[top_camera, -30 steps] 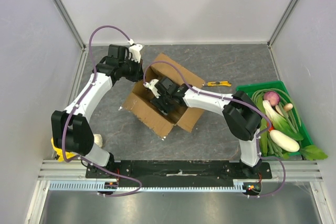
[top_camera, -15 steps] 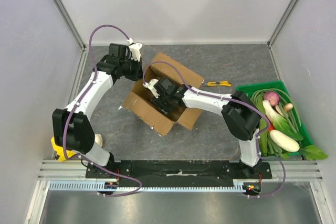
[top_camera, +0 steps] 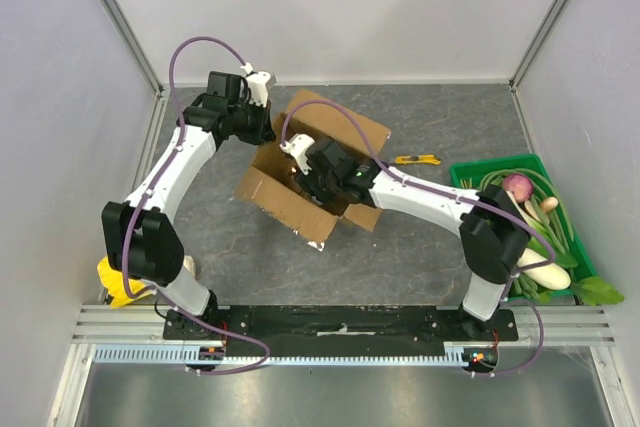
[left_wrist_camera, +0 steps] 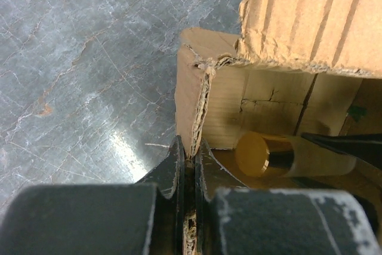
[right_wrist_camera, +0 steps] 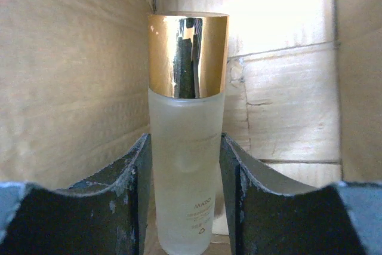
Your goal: Unpack the express box
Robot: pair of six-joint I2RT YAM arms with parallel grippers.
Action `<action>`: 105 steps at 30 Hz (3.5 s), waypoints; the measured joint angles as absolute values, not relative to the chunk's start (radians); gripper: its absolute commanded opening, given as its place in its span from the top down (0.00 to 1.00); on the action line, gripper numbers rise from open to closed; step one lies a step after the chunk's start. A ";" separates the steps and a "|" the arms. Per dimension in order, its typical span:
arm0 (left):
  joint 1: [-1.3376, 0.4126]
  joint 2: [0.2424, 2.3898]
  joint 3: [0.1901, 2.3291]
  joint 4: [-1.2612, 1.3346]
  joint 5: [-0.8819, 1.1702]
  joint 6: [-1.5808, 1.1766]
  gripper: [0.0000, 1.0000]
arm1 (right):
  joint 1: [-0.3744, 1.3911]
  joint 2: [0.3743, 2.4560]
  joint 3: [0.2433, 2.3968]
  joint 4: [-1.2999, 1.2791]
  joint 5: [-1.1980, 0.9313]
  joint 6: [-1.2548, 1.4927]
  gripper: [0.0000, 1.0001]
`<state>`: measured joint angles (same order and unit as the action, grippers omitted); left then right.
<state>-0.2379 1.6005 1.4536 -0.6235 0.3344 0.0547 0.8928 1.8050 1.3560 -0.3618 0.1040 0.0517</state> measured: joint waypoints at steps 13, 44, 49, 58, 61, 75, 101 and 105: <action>-0.238 1.699 1.588 -0.739 0.312 0.010 0.98 | 0.892 1.647 1.253 -0.165 0.149 0.072 1.00; -0.028 1.889 1.816 -1.042 0.044 -0.164 0.98 | 0.861 1.578 1.231 0.368 0.530 0.024 1.00; 0.051 1.888 1.798 -1.039 -0.005 -0.179 0.86 | 0.856 1.558 1.231 0.393 0.602 0.020 1.00; 0.078 1.838 1.677 -0.996 -0.009 -0.199 0.05 | 0.852 1.513 1.183 0.448 0.697 -0.019 1.00; 0.076 1.804 1.670 -0.977 0.007 -0.192 0.02 | 0.843 1.489 1.152 0.429 0.678 -0.003 1.00; 0.088 1.573 1.663 -0.585 0.620 -0.303 0.00 | 0.754 1.339 1.077 0.281 0.321 0.124 1.00; -0.299 1.565 1.427 0.147 1.003 -0.624 0.15 | 0.757 1.326 1.081 0.193 0.018 0.240 1.00; -0.312 1.568 1.428 0.085 1.003 -0.593 0.17 | 0.757 1.326 1.081 0.193 0.018 0.246 1.00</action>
<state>-0.3122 1.5684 1.4277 0.0853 1.0031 -0.5930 0.7570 1.3262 1.0813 0.1928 0.0177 0.2462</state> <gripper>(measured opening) 0.851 0.509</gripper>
